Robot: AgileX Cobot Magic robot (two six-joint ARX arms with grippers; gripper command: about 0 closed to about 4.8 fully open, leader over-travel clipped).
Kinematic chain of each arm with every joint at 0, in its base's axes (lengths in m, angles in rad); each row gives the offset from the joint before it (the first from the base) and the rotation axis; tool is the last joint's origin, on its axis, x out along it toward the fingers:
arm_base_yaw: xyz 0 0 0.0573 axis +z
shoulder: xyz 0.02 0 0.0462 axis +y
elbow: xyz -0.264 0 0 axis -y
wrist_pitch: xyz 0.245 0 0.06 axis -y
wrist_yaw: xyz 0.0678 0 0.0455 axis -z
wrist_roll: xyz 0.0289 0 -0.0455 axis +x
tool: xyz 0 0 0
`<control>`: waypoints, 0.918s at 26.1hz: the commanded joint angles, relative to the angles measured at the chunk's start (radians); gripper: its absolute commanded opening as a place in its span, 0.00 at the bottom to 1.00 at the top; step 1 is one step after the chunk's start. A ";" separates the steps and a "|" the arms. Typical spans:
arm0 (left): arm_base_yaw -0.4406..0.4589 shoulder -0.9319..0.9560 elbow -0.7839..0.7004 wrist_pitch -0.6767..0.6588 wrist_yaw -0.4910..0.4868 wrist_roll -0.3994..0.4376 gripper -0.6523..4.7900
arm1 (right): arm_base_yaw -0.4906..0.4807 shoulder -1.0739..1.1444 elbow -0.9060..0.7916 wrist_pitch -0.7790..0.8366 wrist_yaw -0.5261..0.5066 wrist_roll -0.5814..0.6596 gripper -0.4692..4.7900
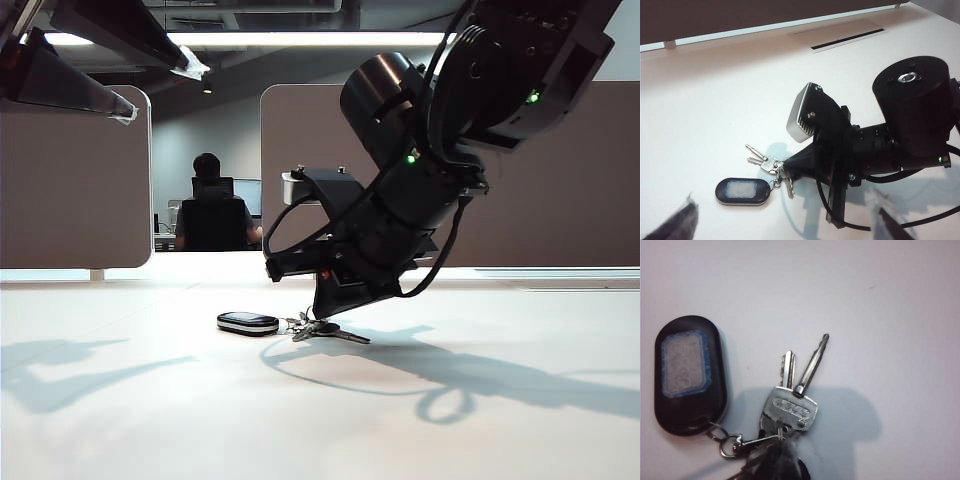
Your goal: Hang the bunch of keys on the hook.
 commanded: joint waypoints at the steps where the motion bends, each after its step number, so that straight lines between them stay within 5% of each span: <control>1: 0.000 -0.002 0.004 -0.002 0.000 0.008 1.00 | 0.001 -0.005 0.003 0.017 -0.004 -0.001 0.08; 13: 0.000 -0.002 0.005 0.042 0.000 0.007 1.00 | -0.008 -0.186 0.014 -0.003 -0.068 -0.009 0.08; 24: -0.002 0.004 0.029 0.209 -0.012 0.007 1.00 | -0.150 -0.516 0.014 -0.010 -0.238 -0.012 0.08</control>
